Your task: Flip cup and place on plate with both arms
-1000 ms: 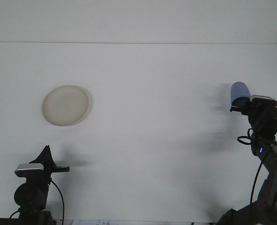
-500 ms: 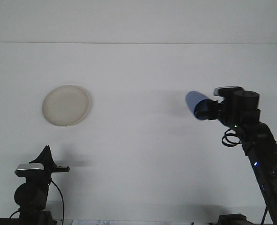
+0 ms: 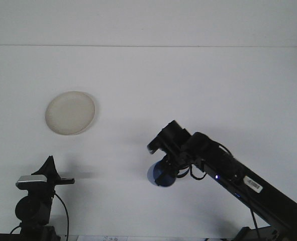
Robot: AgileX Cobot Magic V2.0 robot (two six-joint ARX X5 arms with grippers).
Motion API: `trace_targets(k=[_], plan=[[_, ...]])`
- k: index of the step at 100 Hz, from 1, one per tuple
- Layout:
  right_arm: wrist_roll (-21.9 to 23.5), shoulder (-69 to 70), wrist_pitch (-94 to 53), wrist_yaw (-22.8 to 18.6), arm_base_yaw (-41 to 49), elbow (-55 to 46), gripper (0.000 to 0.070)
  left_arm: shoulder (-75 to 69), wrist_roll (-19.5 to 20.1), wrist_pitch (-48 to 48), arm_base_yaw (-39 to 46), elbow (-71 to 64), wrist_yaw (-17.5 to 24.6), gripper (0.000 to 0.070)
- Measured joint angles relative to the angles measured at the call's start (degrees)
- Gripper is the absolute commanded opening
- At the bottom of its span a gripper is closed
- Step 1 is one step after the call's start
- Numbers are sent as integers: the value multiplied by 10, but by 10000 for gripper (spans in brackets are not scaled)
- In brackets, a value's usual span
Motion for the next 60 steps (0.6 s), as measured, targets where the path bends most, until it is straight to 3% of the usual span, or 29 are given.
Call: trace_targets(k=[32, 54, 60], plan=[[-4, 58, -18, 2, 84, 0, 2, 0, 0, 0, 0, 0, 0, 16], [-4, 91, -20, 34, 93, 10, 5, 0, 0, 0, 0, 0, 0, 16], [-4, 95, -20, 35, 93, 14, 42, 0, 0, 0, 0, 0, 0, 16]])
